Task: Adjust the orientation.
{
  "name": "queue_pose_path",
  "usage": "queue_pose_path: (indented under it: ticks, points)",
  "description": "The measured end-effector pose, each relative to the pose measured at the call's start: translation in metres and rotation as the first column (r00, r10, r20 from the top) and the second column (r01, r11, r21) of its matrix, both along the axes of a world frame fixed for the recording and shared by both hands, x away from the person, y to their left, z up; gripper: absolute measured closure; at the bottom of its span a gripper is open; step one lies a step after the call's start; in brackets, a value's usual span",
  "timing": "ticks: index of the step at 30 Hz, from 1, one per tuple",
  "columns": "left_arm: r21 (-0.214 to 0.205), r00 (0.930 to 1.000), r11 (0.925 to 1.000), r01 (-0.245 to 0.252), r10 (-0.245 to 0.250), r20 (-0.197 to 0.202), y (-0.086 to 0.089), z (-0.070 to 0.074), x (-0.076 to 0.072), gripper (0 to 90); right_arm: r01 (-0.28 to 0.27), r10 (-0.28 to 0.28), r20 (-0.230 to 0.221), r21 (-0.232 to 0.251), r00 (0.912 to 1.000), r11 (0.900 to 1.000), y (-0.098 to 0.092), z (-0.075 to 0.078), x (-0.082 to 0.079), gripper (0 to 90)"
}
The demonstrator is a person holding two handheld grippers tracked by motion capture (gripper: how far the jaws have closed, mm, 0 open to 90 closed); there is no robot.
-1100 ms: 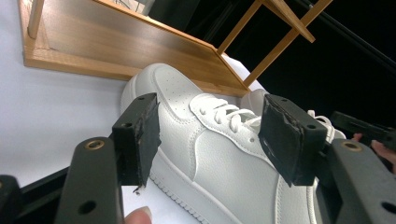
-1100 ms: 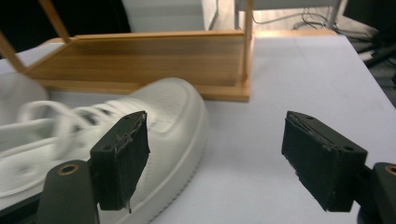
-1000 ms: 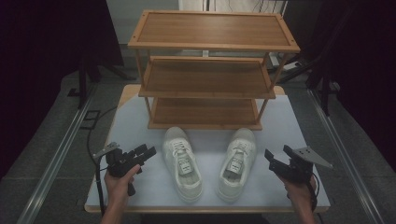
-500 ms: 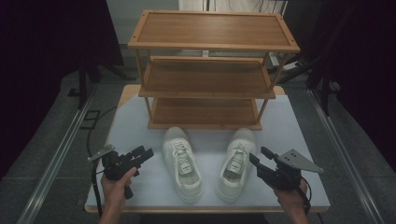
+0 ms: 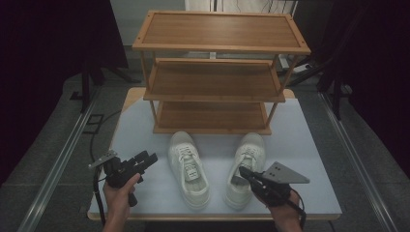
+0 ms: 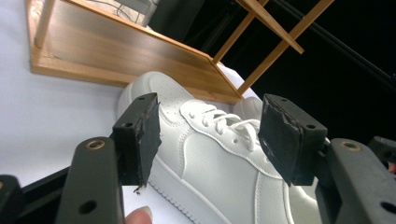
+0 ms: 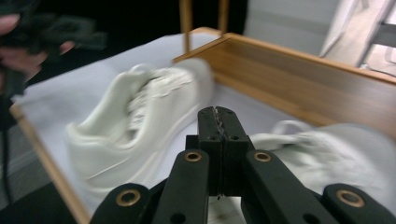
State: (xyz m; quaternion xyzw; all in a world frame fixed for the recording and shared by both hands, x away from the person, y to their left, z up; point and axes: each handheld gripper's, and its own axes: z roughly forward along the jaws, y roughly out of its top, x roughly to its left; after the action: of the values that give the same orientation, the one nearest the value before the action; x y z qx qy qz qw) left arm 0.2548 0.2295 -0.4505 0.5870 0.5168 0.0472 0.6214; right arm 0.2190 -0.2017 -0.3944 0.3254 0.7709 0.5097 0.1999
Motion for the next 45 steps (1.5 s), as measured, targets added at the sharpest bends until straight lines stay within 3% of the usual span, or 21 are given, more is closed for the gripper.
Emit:
queue_pose_path:
  ticks: [4,10,12,17,21,28,33,40,43,45]
  points:
    - [0.003,1.0,1.0,0.008,-0.008,0.0,-0.004,0.001,-0.001,38.1,-0.064,0.063,-0.015,-0.057,0.9979,0.9963,0.025,-0.01,-0.006,89.6]
    - [0.006,0.9998,0.9998,0.021,-0.021,-0.004,-0.008,0.001,0.0,38.2,-0.128,0.123,-0.055,-0.097,0.9909,0.987,0.052,-0.024,-0.012,89.6]
    - [0.006,0.9997,0.9998,0.021,-0.021,-0.008,-0.009,0.0,0.0,38.2,-0.124,0.115,-0.072,-0.138,0.9907,0.9826,0.061,-0.03,-0.014,89.6]
    - [-0.003,0.9993,0.9993,0.037,-0.037,-0.007,-0.011,0.0,0.0,38.3,-0.122,0.107,-0.092,-0.184,0.99,0.9753,0.075,-0.041,-0.017,89.6]
    - [0.0,0.9991,0.9991,0.042,-0.042,-0.008,-0.012,0.0,0.0,38.2,-0.122,0.107,-0.078,-0.213,0.9912,0.9694,0.082,-0.043,-0.021,89.6]
    - [0.006,0.999,0.999,0.045,-0.045,-0.008,-0.012,0.001,0.0,38.2,-0.192,0.175,-0.112,-0.156,0.9781,0.969,0.095,-0.045,-0.026,89.6]
    - [-0.001,0.9993,0.9993,0.036,-0.036,0.002,-0.008,0.005,-0.002,38.2,-0.257,0.243,-0.11,-0.134,0.9638,0.9572,0.123,-0.048,-0.031,89.5]
    - [-0.011,0.9997,0.9996,0.025,-0.025,0.003,0.001,0.007,-0.002,38.0,-0.322,0.31,-0.114,-0.107,0.9439,0.9407,0.163,-0.052,-0.026,89.2]
    - [-0.014,0.9998,0.9997,0.02,-0.02,0.002,0.003,0.006,-0.002,38.0,-0.321,0.31,-0.114,-0.093,0.9437,0.9424,0.169,-0.056,-0.026,88.0]
    - [-0.008,0.9997,0.9997,0.025,-0.025,0.001,0.003,0.006,-0.002,37.9,-0.303,0.295,-0.097,-0.088,0.9505,0.9488,0.164,-0.054,-0.027,86.5]
